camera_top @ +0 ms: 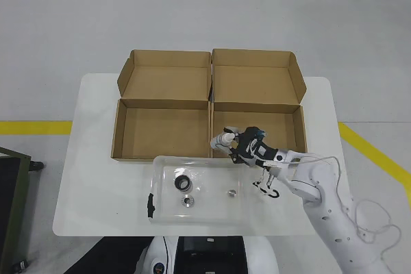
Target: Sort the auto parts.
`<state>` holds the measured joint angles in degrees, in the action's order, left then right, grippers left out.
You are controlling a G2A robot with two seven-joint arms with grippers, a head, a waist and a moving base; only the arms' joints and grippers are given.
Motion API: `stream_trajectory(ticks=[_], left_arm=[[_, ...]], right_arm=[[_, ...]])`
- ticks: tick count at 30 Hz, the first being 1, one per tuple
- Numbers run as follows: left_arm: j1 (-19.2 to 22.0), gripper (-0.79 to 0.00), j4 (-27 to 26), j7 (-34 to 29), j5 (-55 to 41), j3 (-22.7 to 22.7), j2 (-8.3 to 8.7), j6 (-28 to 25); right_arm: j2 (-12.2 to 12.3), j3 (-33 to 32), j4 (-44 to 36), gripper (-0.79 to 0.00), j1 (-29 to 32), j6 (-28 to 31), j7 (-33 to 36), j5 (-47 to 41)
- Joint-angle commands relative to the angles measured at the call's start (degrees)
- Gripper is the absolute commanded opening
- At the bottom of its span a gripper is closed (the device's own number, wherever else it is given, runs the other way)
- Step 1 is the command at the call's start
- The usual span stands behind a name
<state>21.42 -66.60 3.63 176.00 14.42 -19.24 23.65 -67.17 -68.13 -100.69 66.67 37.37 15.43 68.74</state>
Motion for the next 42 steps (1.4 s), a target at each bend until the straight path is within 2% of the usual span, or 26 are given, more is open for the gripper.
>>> stream_trajectory(ticks=[1, 13, 26, 27, 29, 30, 36, 38, 41, 42], left_arm=[[0.0, 0.0, 0.0, 0.0, 0.0, 0.0, 0.0, 0.0], [0.0, 0.0, 0.0, 0.0, 0.0, 0.0, 0.0, 0.0], [0.0, 0.0, 0.0, 0.0, 0.0, 0.0, 0.0, 0.0], [0.0, 0.0, 0.0, 0.0, 0.0, 0.0, 0.0, 0.0], [0.0, 0.0, 0.0, 0.0, 0.0, 0.0, 0.0, 0.0], [0.0, 0.0, 0.0, 0.0, 0.0, 0.0, 0.0, 0.0], [0.0, 0.0, 0.0, 0.0, 0.0, 0.0, 0.0, 0.0], [0.0, 0.0, 0.0, 0.0, 0.0, 0.0, 0.0, 0.0], [0.0, 0.0, 0.0, 0.0, 0.0, 0.0, 0.0, 0.0], [0.0, 0.0, 0.0, 0.0, 0.0, 0.0, 0.0, 0.0]], right_arm=[[0.0, 0.2, 0.9, -0.785, -0.6, -0.7, 0.6, 1.2], [-0.5, 2.3, 6.5, -0.785, -4.9, -3.5, 4.8, 1.8], [-1.0, 4.6, 12.3, -0.785, -8.0, -5.2, 5.0, 2.5], [-1.0, 4.7, 12.5, -0.754, -8.1, -5.2, 5.0, 2.5], [-1.1, 5.0, 13.0, -0.613, -8.3, -5.3, 5.0, 2.5], [-1.1, 5.1, 13.1, -0.57, -8.4, -5.4, 5.1, 2.5], [-1.2, 5.7, 13.8, -0.477, -8.8, -5.5, 6.0, 2.6], [-1.2, 5.8, 13.9, -0.406, -8.9, -5.5, 6.1, 2.5], [-1.3, 5.9, 13.9, 0.0, -9.0, -5.6, 6.3, 2.5], [-1.3, 5.8, 13.7, 0.0, -9.0, -5.6, 6.4, 2.5]])
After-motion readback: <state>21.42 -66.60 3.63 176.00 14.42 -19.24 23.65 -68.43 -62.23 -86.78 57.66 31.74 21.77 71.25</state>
